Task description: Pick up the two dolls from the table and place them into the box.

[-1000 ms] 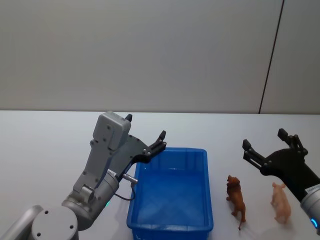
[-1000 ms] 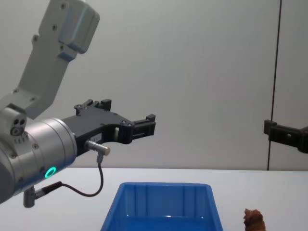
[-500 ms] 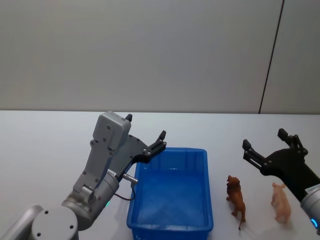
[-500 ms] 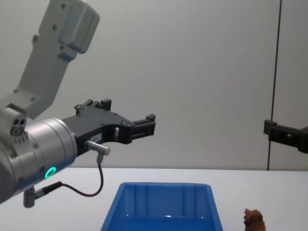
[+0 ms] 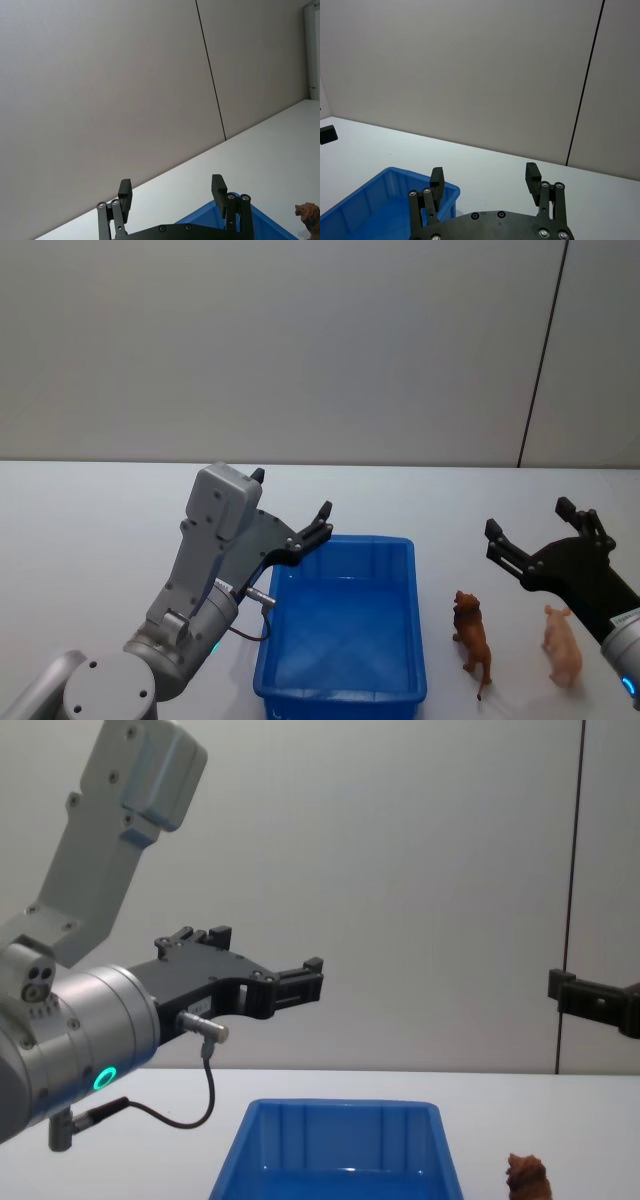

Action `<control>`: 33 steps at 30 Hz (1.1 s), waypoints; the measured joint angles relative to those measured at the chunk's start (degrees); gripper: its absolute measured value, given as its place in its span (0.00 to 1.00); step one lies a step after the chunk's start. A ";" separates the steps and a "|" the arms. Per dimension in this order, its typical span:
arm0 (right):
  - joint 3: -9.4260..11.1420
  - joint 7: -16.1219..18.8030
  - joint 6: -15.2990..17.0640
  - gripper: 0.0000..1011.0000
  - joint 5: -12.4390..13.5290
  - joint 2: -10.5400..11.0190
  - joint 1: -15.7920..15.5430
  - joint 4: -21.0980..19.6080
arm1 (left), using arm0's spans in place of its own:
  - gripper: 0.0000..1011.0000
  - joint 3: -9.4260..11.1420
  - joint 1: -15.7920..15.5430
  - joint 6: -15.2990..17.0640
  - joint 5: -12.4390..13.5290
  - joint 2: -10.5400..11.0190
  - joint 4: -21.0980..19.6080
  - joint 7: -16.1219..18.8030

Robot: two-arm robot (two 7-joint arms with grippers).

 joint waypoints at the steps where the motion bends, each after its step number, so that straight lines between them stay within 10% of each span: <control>1: 0.00 0.00 0.03 0.99 0.00 -0.02 0.00 0.00 | 0.99 0.00 0.00 0.00 0.00 0.00 0.00 0.00; 33: -0.29 -12.86 12.38 0.99 -2.68 -1.90 -3.38 -0.48 | 0.99 0.00 0.00 0.00 0.00 0.00 0.00 0.00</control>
